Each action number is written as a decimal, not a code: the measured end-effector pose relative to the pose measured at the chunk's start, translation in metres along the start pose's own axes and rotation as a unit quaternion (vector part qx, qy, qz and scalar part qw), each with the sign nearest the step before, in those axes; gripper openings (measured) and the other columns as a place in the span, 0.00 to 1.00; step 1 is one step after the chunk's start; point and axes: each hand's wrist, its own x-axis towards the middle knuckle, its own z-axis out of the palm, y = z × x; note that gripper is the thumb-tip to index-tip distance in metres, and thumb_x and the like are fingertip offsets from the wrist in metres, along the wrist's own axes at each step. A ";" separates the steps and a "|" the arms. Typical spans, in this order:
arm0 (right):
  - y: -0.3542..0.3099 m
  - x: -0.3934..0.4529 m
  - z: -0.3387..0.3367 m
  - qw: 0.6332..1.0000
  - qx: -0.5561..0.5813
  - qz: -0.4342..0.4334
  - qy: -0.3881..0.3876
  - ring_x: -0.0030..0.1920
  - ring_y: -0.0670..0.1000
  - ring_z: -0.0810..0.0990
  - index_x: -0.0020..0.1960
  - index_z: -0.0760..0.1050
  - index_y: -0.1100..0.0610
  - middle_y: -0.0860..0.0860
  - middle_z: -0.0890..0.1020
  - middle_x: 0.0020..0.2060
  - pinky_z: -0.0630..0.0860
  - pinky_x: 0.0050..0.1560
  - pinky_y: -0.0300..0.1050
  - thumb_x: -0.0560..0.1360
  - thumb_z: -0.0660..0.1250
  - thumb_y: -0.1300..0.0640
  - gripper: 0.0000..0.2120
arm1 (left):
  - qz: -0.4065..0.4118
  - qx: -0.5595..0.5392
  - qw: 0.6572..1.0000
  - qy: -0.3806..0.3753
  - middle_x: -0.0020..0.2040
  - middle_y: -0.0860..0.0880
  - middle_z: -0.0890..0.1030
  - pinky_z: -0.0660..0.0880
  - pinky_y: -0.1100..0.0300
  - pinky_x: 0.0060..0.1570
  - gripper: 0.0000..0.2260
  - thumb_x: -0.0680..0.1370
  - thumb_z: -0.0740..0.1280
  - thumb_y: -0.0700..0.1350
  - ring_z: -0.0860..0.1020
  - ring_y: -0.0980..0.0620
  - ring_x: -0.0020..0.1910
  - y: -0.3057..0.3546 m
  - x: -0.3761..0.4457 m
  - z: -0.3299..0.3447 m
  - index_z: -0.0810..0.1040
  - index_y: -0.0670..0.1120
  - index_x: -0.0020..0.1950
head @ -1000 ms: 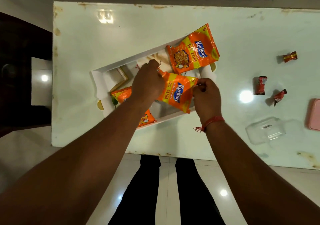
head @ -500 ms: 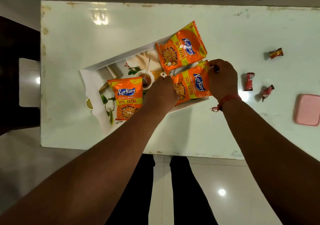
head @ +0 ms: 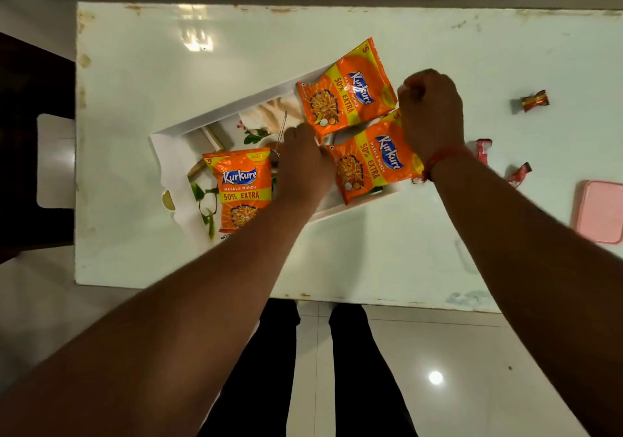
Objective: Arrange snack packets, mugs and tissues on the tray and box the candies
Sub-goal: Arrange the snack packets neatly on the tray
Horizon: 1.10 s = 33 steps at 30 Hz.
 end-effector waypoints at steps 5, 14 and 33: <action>-0.025 0.048 0.018 0.998 -0.009 -0.014 -0.066 0.60 0.53 0.77 0.60 0.77 0.57 0.54 0.80 0.59 0.71 0.59 0.42 0.80 0.59 0.51 0.15 | -0.172 -0.115 0.978 0.037 0.63 0.39 0.77 0.70 0.57 0.55 0.13 0.81 0.59 0.40 0.75 0.42 0.63 0.003 0.065 -0.013 0.74 0.36 0.63; -0.016 0.055 0.034 0.998 0.010 0.031 -0.060 0.51 0.46 0.78 0.54 0.79 0.56 0.53 0.83 0.55 0.65 0.40 0.30 0.80 0.60 0.54 0.11 | -0.185 -0.146 0.971 -0.029 0.57 0.43 0.82 0.76 0.52 0.60 0.14 0.79 0.66 0.49 0.79 0.42 0.59 -0.002 0.098 -0.003 0.78 0.42 0.60; -0.026 0.058 0.034 0.992 0.047 0.115 -0.032 0.50 0.46 0.76 0.54 0.79 0.56 0.52 0.82 0.55 0.69 0.47 0.36 0.80 0.62 0.54 0.09 | -0.082 0.004 0.992 -0.096 0.59 0.43 0.80 0.73 0.53 0.57 0.13 0.80 0.65 0.44 0.76 0.41 0.62 -0.005 0.095 -0.010 0.76 0.42 0.64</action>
